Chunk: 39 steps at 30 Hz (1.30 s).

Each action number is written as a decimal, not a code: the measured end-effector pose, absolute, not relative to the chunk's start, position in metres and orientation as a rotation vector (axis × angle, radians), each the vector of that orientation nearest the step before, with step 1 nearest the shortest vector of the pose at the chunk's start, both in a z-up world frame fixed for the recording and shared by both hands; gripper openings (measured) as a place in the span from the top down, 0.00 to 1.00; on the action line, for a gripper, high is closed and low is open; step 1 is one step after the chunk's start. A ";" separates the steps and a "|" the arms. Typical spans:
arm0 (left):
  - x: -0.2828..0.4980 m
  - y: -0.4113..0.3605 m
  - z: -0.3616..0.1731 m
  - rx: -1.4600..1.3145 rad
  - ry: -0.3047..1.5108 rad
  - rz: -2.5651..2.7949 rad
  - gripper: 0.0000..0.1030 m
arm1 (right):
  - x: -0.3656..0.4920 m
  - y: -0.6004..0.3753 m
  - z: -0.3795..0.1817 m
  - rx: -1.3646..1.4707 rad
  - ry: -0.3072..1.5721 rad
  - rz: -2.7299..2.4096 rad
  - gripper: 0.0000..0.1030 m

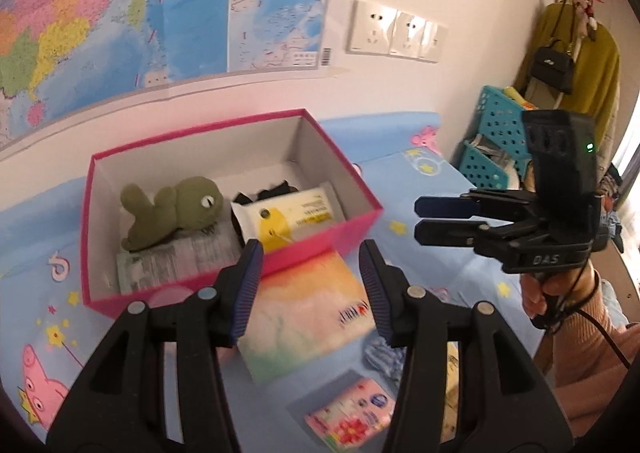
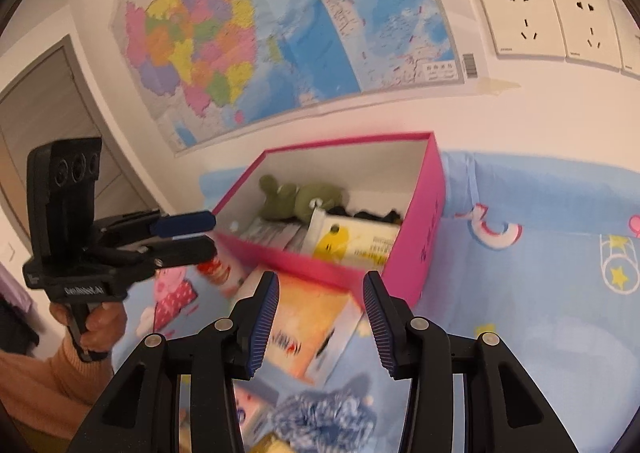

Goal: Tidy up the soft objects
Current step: 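Lift the wet-wipes pack with the right gripper and drop it into the pink box, then move the right gripper to the beige teddy bear and grasp it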

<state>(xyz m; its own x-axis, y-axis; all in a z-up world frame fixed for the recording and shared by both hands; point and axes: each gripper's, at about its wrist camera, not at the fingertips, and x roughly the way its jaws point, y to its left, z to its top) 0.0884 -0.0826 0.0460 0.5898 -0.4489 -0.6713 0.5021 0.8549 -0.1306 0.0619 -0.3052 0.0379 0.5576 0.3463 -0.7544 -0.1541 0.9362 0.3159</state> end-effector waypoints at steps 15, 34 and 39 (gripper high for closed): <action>0.033 -0.065 0.005 0.030 0.836 -0.598 0.50 | 0.005 -0.299 -0.006 0.230 1.105 0.292 0.51; -0.029 -0.058 -0.044 0.050 0.998 -0.700 0.50 | -0.074 -0.289 -0.024 0.351 1.233 0.374 0.50; -0.045 -0.064 -0.050 0.068 1.032 -0.769 0.48 | -0.095 -0.287 -0.033 0.397 1.257 0.369 0.50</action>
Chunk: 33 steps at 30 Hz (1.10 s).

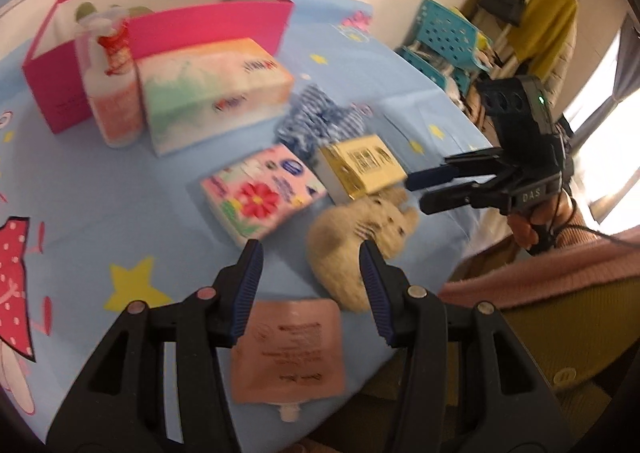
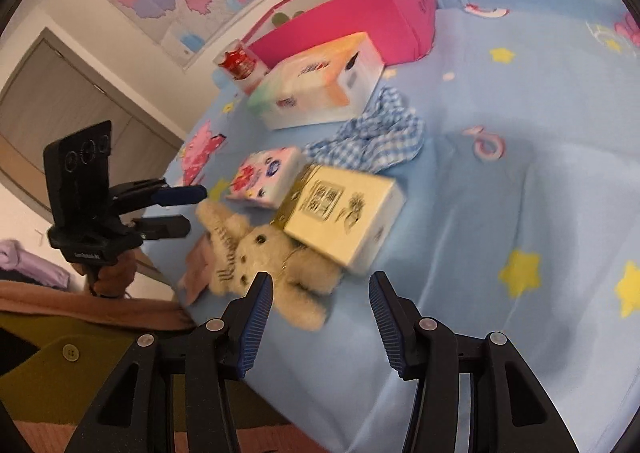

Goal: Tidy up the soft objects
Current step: 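Move the right gripper to the beige teddy bear and grasp it, then carry the teddy bear with the right gripper into the pink box and release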

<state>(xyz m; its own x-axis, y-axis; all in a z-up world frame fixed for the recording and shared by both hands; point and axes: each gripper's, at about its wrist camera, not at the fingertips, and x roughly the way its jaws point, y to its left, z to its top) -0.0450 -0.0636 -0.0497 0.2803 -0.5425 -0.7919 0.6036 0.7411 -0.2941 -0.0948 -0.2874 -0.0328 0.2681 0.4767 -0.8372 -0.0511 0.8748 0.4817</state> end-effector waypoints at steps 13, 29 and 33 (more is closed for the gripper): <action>-0.046 -0.082 -0.073 0.077 1.101 -0.764 0.70 | -0.095 -0.252 -0.044 0.446 1.194 0.453 0.83; -0.008 -0.079 0.005 0.074 0.893 -0.728 0.70 | -0.056 -0.257 0.034 0.300 0.974 0.465 0.84; 0.028 -0.086 0.035 0.114 0.822 -0.673 0.70 | -0.021 -0.265 0.052 0.253 0.903 0.446 0.84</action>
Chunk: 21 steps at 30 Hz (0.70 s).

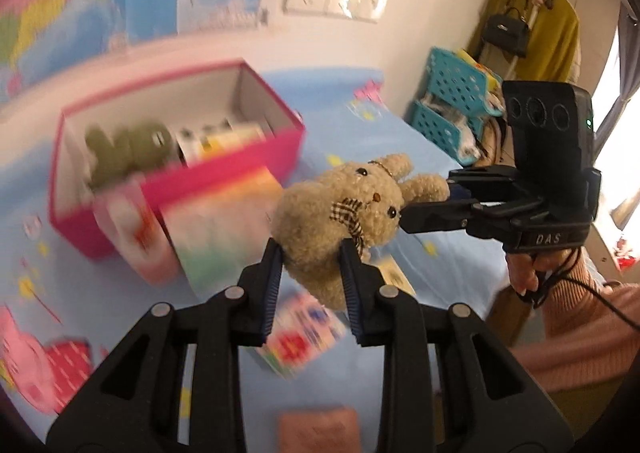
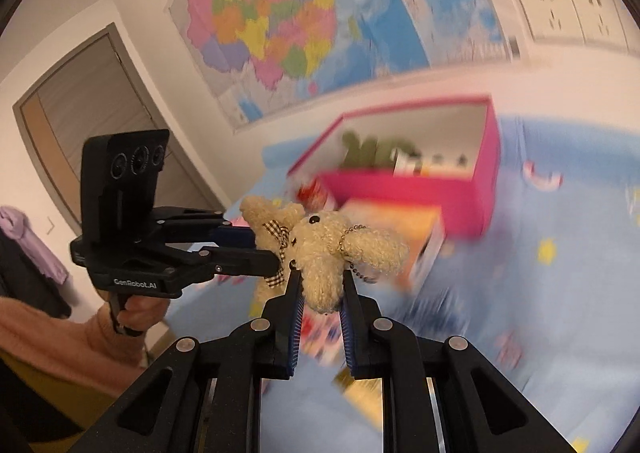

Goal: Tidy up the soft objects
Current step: 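Carry the teddy bear with the right gripper into the pink box and release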

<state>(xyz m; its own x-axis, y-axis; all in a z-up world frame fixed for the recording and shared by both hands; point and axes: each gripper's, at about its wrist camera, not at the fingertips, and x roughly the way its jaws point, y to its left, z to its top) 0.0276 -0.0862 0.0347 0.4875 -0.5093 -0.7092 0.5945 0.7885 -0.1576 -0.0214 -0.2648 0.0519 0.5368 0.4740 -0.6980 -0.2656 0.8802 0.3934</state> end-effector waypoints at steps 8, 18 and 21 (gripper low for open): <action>0.116 -0.102 0.058 0.147 0.829 -0.550 0.70 | 0.062 -0.285 0.060 0.245 0.851 0.392 0.84; 0.210 -0.115 0.036 0.145 0.956 -0.428 0.70 | 0.159 -0.308 0.024 0.242 0.909 0.289 0.84; 0.228 -0.116 0.028 0.128 1.012 -0.373 0.68 | 0.176 -0.311 0.013 0.224 0.934 0.251 0.81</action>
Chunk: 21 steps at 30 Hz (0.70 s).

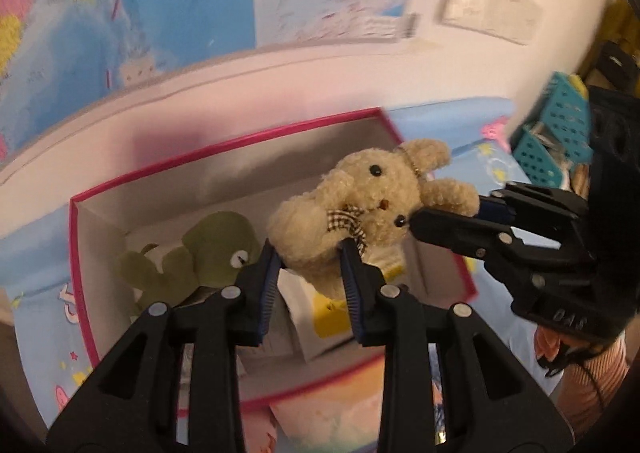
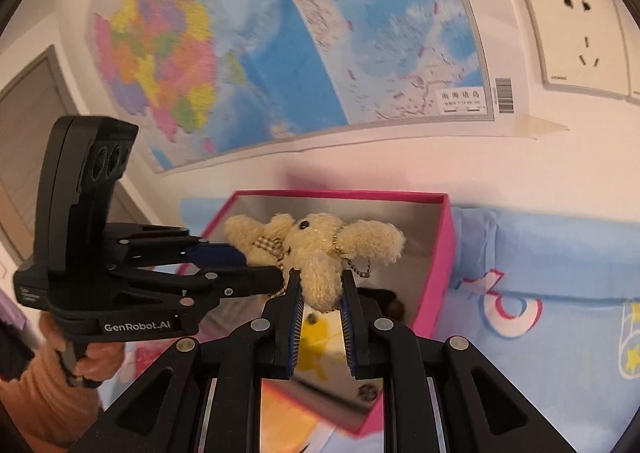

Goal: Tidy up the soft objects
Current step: 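Carry the teddy bear with the right gripper into the pink box and release, then reach the right gripper to the blue gingham scrunchie and grasp it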

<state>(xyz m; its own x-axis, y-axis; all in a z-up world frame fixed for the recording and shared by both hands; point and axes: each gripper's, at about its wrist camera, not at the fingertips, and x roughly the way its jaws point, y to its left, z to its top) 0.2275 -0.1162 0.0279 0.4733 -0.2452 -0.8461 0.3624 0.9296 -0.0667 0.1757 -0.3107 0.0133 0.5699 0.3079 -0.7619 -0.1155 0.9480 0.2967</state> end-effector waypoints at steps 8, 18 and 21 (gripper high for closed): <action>0.238 -0.119 0.022 0.128 1.038 -0.340 0.57 | 0.182 -0.323 0.007 0.225 0.916 0.138 0.58; 0.183 -0.104 0.039 0.159 0.923 -0.443 0.57 | 0.130 -0.319 0.031 0.205 0.889 0.200 0.57; 0.152 -0.100 0.049 0.154 0.865 -0.502 0.56 | 0.108 -0.316 0.041 0.206 0.874 0.238 0.56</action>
<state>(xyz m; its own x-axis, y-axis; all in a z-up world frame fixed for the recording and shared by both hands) 0.1517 -0.0996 0.0493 0.5408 -0.3595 -0.7605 0.4822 0.8733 -0.0700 0.1083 -0.3157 0.0412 0.6182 0.2894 -0.7308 -0.1217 0.9538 0.2747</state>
